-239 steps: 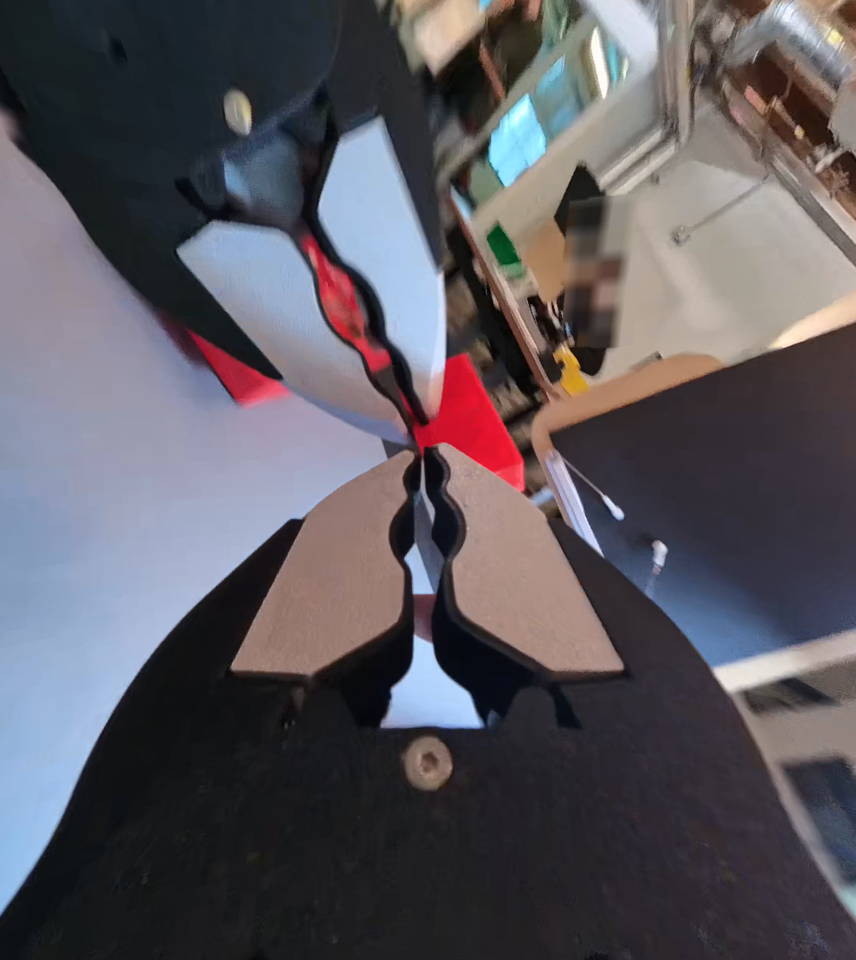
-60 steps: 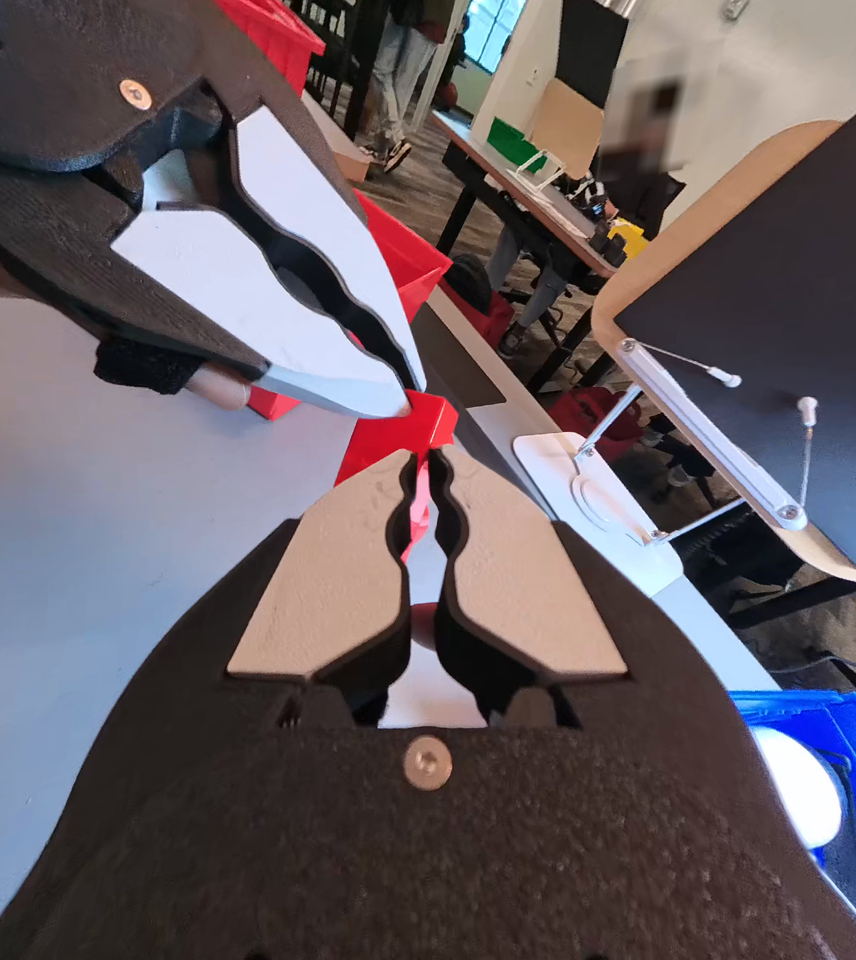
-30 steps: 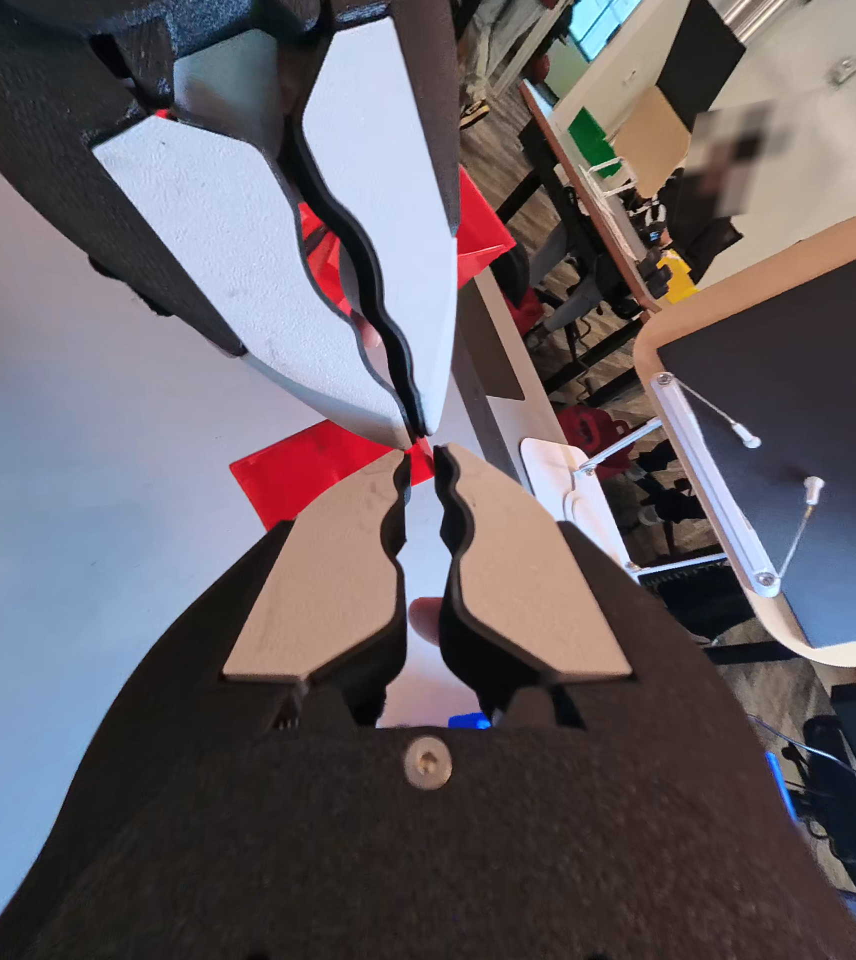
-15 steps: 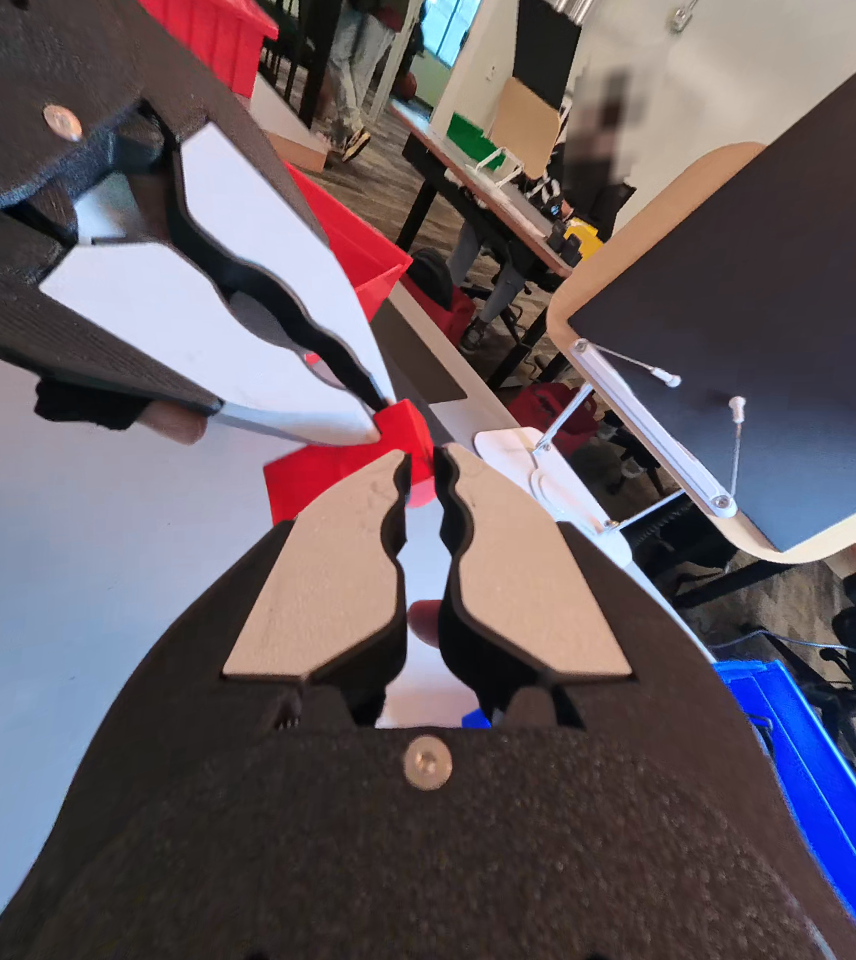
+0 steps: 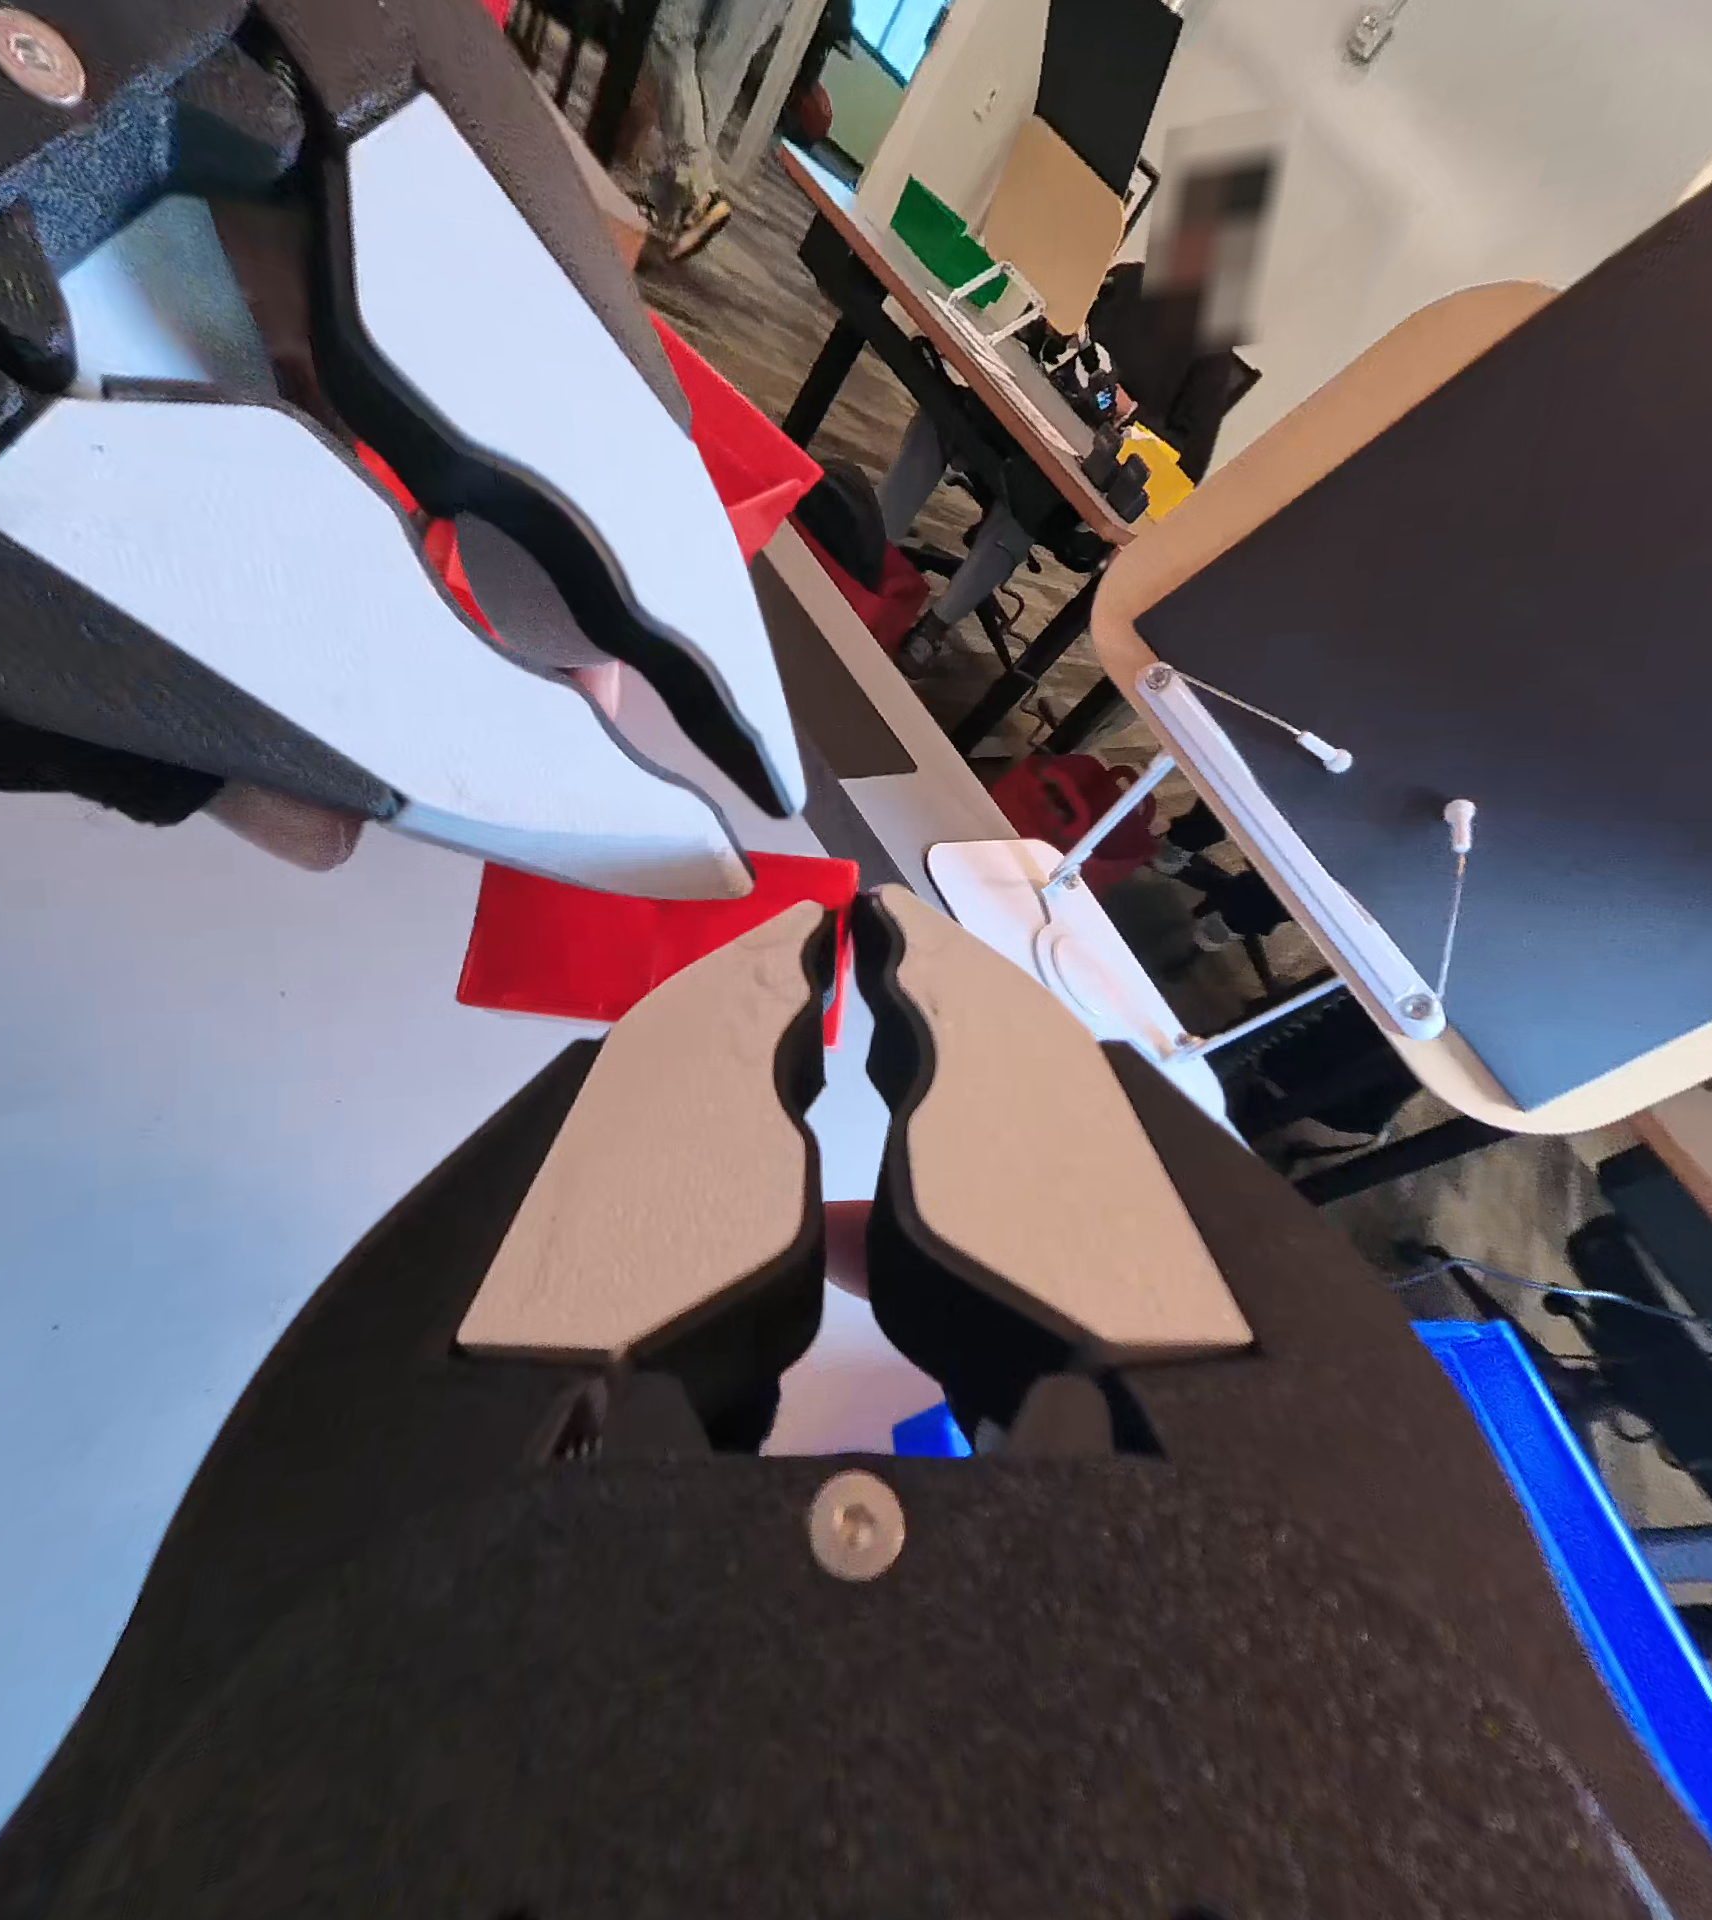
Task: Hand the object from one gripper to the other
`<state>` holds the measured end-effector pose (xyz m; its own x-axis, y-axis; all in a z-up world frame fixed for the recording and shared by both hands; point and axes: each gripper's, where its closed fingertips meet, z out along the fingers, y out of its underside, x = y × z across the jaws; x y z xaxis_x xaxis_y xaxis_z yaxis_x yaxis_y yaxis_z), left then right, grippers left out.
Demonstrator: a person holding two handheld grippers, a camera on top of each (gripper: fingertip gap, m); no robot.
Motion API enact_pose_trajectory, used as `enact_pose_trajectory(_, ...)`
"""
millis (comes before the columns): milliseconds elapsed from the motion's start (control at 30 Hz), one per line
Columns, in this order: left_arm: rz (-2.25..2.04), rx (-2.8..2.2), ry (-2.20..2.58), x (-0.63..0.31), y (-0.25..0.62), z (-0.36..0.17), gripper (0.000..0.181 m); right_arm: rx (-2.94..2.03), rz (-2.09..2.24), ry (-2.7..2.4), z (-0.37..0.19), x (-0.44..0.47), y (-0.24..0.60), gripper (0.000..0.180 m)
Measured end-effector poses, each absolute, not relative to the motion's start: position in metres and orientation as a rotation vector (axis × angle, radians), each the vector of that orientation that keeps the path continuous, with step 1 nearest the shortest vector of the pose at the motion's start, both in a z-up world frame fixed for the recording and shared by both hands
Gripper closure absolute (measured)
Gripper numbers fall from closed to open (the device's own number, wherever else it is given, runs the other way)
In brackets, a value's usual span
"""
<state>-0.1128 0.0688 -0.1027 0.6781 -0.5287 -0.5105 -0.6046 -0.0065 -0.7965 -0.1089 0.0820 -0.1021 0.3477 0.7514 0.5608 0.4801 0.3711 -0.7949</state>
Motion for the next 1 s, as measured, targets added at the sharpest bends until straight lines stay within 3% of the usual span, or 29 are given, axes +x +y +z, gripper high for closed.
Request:
enact_pose_trajectory(300, 0.106, -1.689, 1.024, -0.114, 0.065, -0.113, 0.178, -1.288, 0.263, -1.342, -0.111, -0.112, 0.079, 0.176)
enact_pose_trajectory(433, 0.231, -1.654, 1.198, -0.112, 0.061, -0.126, 0.18, -1.197, 0.215, -1.515, -0.122, -0.113, 0.068, 0.163)
enact_pose_trajectory(600, 0.234, -1.627, 1.277, -0.105, 0.055, -0.132, 0.18, -1.143, 0.147, -1.613, -0.133, -0.111, 0.065, 0.171)
enact_pose_trajectory(833, -0.082, -1.702, 1.155, -0.111, 0.048, -0.118, 0.159, -1.21, 0.217, -1.47, -0.116, -0.104, 0.08, 0.172)
enact_pose_trajectory(1000, -0.019, -1.711, 1.102, -0.123, 0.058, -0.118, 0.172, -1.238, 0.34, -1.419, -0.107, -0.105, 0.075, 0.172)
